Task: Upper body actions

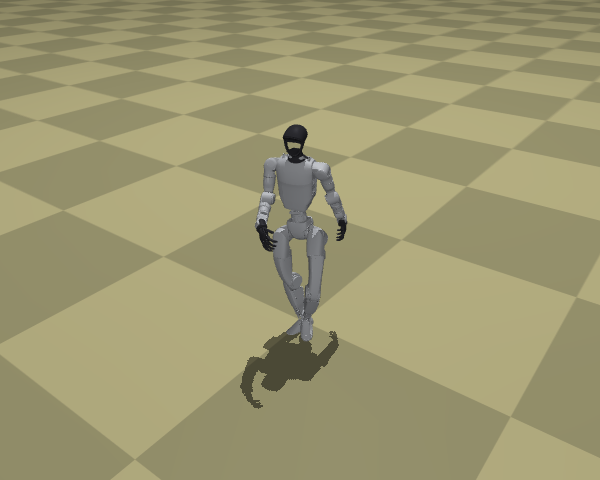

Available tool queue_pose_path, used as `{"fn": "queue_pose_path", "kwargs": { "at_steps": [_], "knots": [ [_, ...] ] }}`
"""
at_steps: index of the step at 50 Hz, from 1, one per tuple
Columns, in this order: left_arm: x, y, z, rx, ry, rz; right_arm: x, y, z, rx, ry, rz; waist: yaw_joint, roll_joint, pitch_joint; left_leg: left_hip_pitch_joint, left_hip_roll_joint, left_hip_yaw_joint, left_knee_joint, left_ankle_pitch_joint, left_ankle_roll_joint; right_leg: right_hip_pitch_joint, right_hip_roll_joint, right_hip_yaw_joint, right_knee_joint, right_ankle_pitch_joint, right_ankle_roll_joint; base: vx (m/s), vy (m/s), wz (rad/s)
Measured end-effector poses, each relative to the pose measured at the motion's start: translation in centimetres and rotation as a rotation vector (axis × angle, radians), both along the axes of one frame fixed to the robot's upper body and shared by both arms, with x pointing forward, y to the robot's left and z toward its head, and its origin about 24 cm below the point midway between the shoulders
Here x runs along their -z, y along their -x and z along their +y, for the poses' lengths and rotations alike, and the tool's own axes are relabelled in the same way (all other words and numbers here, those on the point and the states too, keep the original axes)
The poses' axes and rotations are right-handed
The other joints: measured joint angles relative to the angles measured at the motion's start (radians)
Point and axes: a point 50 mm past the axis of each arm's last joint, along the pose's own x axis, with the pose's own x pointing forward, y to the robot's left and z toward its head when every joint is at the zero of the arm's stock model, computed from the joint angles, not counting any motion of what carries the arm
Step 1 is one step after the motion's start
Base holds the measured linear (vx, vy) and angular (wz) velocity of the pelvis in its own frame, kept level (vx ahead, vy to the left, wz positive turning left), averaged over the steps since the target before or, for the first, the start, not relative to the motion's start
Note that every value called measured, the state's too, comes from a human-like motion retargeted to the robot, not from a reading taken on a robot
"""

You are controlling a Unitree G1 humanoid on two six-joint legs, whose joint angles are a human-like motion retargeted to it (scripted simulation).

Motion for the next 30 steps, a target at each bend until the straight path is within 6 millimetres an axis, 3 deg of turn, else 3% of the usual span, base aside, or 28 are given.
{"fn": "queue_pose_path", "kwargs": {
  "at_steps": [2, 3, 4, 5, 7, 8, 10, 12, 14, 15, 17, 20, 22, 26, 28, 30],
  "knots": [
    [1.1, -3.9, 0.6, 0.017, -0.161, -0.137, 6.8, 4.7, -1.5, -0.009, 0.096, 0.251, -0.013, 0.031, -0.043, 0.203, -0.108, -0.108, -0.332, 0.075, -0.071, 0.033, 0.016, -0.027, 0.018, -0.017, 0.027, 0.59, 0.2, 0.16],
    [1.6, -6.3, 0.5, 0.02, -0.249, -0.222, 10.2, 8.2, -2.4, -0.012, 0.149, 0.392, -0.044, 0.059, -0.063, 0.318, -0.163, -0.205, -0.526, 0.125, -0.112, 0.057, 0.039, -0.064, 0.031, -0.024, 0.036, 0.65, 0.16, 0.77],
    [2.0, -9.4, 0.1, 0.018, -0.296, -0.324, 13.4, 12.3, -3.7, 0.031, 0.2, 0.532, -0.09, 0.088, -0.081, 0.434, -0.199, -0.257, -0.697, 0.027, -0.131, 0.071, 0.055, -0.131, 0.068, 0.015, 0.043, 0.61, 0.12, 1.2],
    [2.2, -12.9, -0.7, 0.012, -0.321, -0.436, 16.2, 17.0, -5.0, 0.09, 0.256, 0.67, -0.143, 0.118, -0.099, 0.551, -0.224, -0.288, -0.857, -0.144, -0.14, 0.079, 0.067, -0.214, 0.117, 0.076, 0.048, 0.35, 0.19, 1.41],
    [1.5, -22.3, -3.2, -0.005, -0.189, -0.697, 18.8, 22.9, -8.8, 0.322, 0.394, 0.847, -0.259, 0.181, -0.094, 0.552, -0.12, -0.214, -0.985, -0.111, -0.142, -0.127, 0.001, -0.274, 0.451, 0.424, 0.019, -0.2, 0.21, 1.57],
    [-0.1, -27.9, -4.2, 0.008, -0.108, -0.863, 19.2, 24.7, -10.6, 0.467, 0.466, 0.929, -0.321, 0.199, -0.046, 0.51, -0.112, -0.303, -0.977, -0.1, -0.133, -0.3, -0.026, -0.19, 0.701, 0.484, 0.017, -0.62, 0.13, 1.51],
    [-6.0, -38.5, -5.9, 0.14, -0.023, -1.217, 19.3, 29.2, -14.2, 0.768, 0.564, 1.118, -0.409, 0.182, 0.063, 0.478, -0.178, -0.501, -0.967, -0.071, -0.111, -0.553, -0.124, -0.122, 1.095, 0.397, -0.019, -0.62, 0.17, 0.92],
    [-13.3, -45.8, -6.4, 0.357, -0.033, -1.462, 18.7, 33.4, -16.8, 0.978, 0.56, 1.276, -0.425, 0.19, 0.137, 0.452, -0.155, -0.411, -0.959, -0.056, -0.106, -0.777, -0.192, -0.078, 1.338, 0.347, -0.053, -0.48, 0.26, 0.57],
    [-20.7, -50.3, -5.9, 0.538, -0.153, -1.649, 18.0, 38.0, -18.2, 1.112, 0.553, 1.448, -0.519, 0.228, 0.213, 0.436, -0.127, -0.464, -0.961, -0.042, -0.106, -0.937, -0.25, -0.117, 1.462, 0.301, -0.102, -0.36, 0.24, 1.42],
    [-24.1, -51.7, -5.3, 0.586, -0.245, -1.731, 17.4, 40.2, -18.9, 1.161, 0.575, 1.525, -0.569, 0.232, 0.242, 0.437, -0.114, -0.453, -0.97, -0.035, -0.108, -1.01, -0.276, -0.132, 1.498, 0.271, -0.139, -0.04, 0.13, 0.92],
    [-26.5, -52.4, -5.9, 0.575, -0.326, -1.821, 16.0, 44.5, -19.8, 1.248, 0.639, 1.578, -0.614, 0.25, 0.226, 0.441, -0.091, -0.441, -0.987, -0.035, -0.112, -1.1, -0.263, -0.164, 1.483, 0.248, -0.176, 0.31, -0.12, 0.45],
    [-27.1, -52.2, -9.1, 0.569, -0.226, -1.916, 13.4, 50.7, -20.1, 1.405, 0.701, 1.625, -0.567, 0.275, 0.158, 0.466, -0.077, -0.409, -1.011, -0.046, -0.114, -1.123, -0.254, -0.187, 1.43, 0.223, -0.184, 0.41, -0.26, -0.11],
    [-26.3, -51.8, -10.3, 0.603, -0.147, -1.92, 12.7, 52.3, -19.5, 1.457, 0.724, 1.644, -0.521, 0.248, 0.14, 0.49, -0.097, -0.419, -1.011, -0.055, -0.111, -1.037, -0.247, -0.19, 1.383, 0.223, -0.16, 0.17, -0.2, -0.51],
    [-20.7, -49.7, -10.6, 0.584, -0.081, -1.751, 13.0, 52.9, -17.8, 1.457, 0.679, 1.68, -0.468, 0.241, 0.059, 0.499, -0.11, -0.417, -1.026, -0.066, -0.122, -0.744, -0.204, -0.22, 1.181, 0.263, -0.073, 0.15, -0.15, -0.33],
    [-15.6, -46.9, -8.9, 0.522, -0.097, -1.589, 14.4, 50.7, -17.3, 1.352, 0.584, 1.673, -0.442, 0.23, 0.05, 0.54, -0.108, -0.382, -1.024, -0.09, -0.131, -0.529, -0.139, -0.228, 0.965, 0.321, -0.039, 0.08, 0.0, -0.85],
    [-9.8, -42.4, -6.9, 0.459, -0.106, -1.376, 15.9, 48.1, -16.3, 1.2, 0.494, 1.671, -0.416, 0.218, 0.03, 0.583, -0.114, -0.346, -1.027, -0.113, -0.138, -0.319, -0.041, -0.209, 0.685, 0.377, -0.035, 0.21, -0.08, -0.96]
  ]
}}
